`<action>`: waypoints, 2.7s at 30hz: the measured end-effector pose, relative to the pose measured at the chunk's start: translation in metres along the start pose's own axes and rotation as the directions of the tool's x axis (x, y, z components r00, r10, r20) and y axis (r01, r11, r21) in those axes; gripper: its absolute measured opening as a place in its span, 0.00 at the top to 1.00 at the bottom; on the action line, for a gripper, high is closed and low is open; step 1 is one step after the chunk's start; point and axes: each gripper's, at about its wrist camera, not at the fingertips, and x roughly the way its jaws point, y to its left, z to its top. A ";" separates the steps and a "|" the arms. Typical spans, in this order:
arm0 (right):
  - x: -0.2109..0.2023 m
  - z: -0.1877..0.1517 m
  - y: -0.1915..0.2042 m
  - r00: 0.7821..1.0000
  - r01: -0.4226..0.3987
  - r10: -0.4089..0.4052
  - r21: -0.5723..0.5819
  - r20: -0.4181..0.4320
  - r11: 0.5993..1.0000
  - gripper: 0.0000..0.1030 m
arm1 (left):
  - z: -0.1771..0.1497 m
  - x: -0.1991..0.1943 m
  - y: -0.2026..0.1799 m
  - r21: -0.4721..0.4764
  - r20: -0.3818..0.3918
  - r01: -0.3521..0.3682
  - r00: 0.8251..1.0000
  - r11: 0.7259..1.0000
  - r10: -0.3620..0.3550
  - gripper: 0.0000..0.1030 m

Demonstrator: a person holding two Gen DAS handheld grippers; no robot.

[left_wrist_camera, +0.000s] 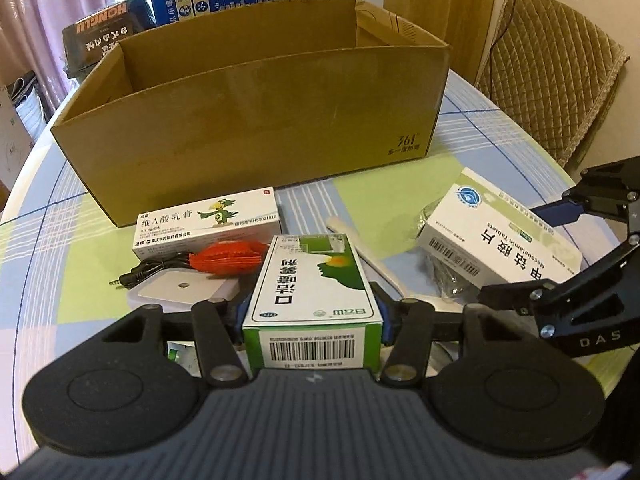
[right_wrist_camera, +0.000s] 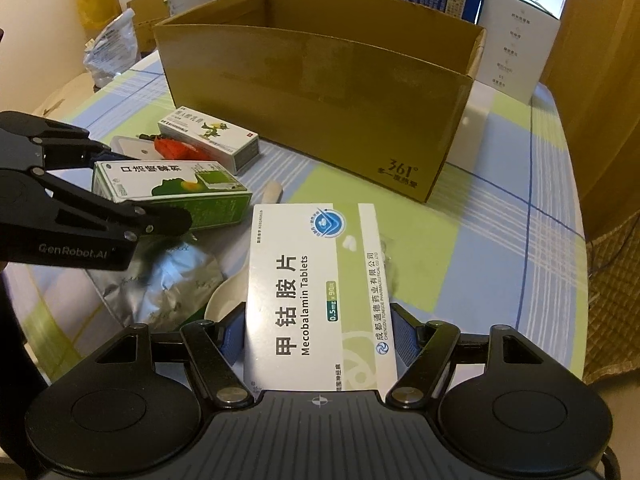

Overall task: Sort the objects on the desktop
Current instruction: 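Carry both held medicine boxes over the open cardboard box, then open the left tool to drop the green box while the right tool releases the white box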

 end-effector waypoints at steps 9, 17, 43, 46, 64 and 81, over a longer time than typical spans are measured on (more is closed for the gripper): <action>-0.009 0.002 -0.001 0.999 0.031 -0.033 0.063 0.035 0.998 0.34 | -0.007 -0.014 0.005 -0.026 0.040 0.023 0.999 0.999 -0.022 0.51; -0.031 0.006 0.002 0.995 0.044 -0.052 0.096 0.081 0.994 0.34 | -0.007 -0.042 0.013 -0.047 0.102 0.022 0.995 0.999 -0.017 0.51; -0.073 0.116 0.008 0.970 0.062 -0.090 0.126 0.227 0.990 0.34 | 0.080 -0.095 0.061 -0.059 0.297 -0.047 0.953 0.997 0.062 0.51; -0.063 0.135 0.003 0.970 0.061 -0.090 0.131 0.227 0.990 0.34 | 0.095 -0.085 0.071 -0.066 0.306 -0.057 0.949 0.996 0.074 0.51; 0.008 0.206 -0.032 0.977 0.055 -0.093 0.199 0.191 0.979 0.34 | 0.143 -0.005 0.118 -0.106 0.274 -0.068 0.957 0.992 0.095 0.51; 0.043 0.206 -0.052 0.985 0.062 -0.099 0.249 0.139 0.967 0.34 | 0.149 0.030 0.129 -0.140 0.247 -0.036 0.966 0.989 0.071 0.46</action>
